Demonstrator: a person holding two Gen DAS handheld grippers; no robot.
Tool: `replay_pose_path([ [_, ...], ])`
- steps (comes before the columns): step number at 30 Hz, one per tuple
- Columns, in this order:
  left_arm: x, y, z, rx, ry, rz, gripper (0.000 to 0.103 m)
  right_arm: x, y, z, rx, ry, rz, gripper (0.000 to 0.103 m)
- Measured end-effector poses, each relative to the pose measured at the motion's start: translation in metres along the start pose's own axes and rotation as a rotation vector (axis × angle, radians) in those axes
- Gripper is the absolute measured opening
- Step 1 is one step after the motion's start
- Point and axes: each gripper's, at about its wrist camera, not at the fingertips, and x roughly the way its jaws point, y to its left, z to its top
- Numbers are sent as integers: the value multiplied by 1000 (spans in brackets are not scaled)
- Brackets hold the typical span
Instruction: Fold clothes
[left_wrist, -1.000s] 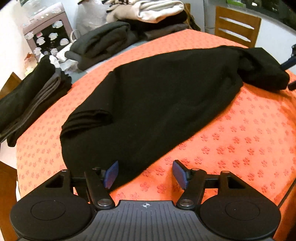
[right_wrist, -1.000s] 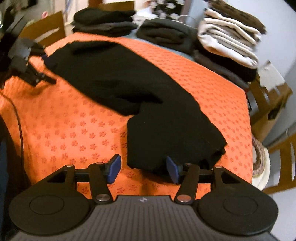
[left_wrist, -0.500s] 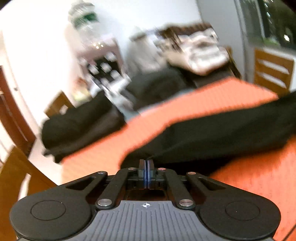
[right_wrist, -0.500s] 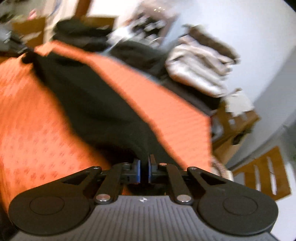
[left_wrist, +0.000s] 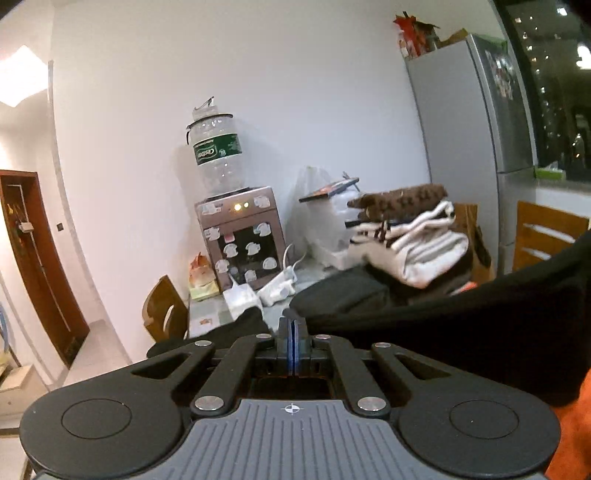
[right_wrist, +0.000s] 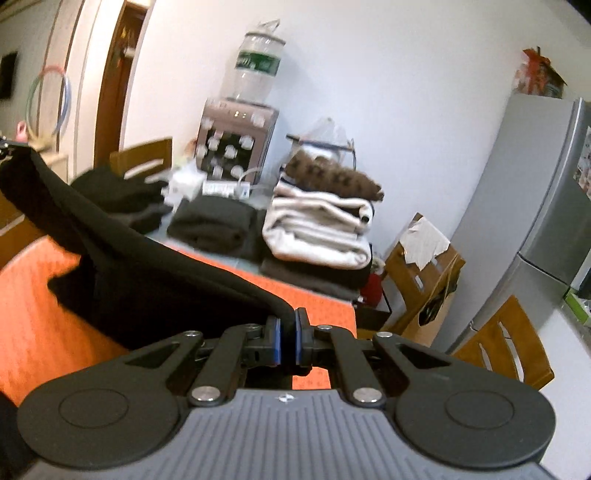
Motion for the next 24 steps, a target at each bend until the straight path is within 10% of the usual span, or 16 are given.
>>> replay_pose_path([
  [24, 338, -25, -1, 156, 216, -25, 4, 358, -75, -11, 2, 272, 25, 9],
])
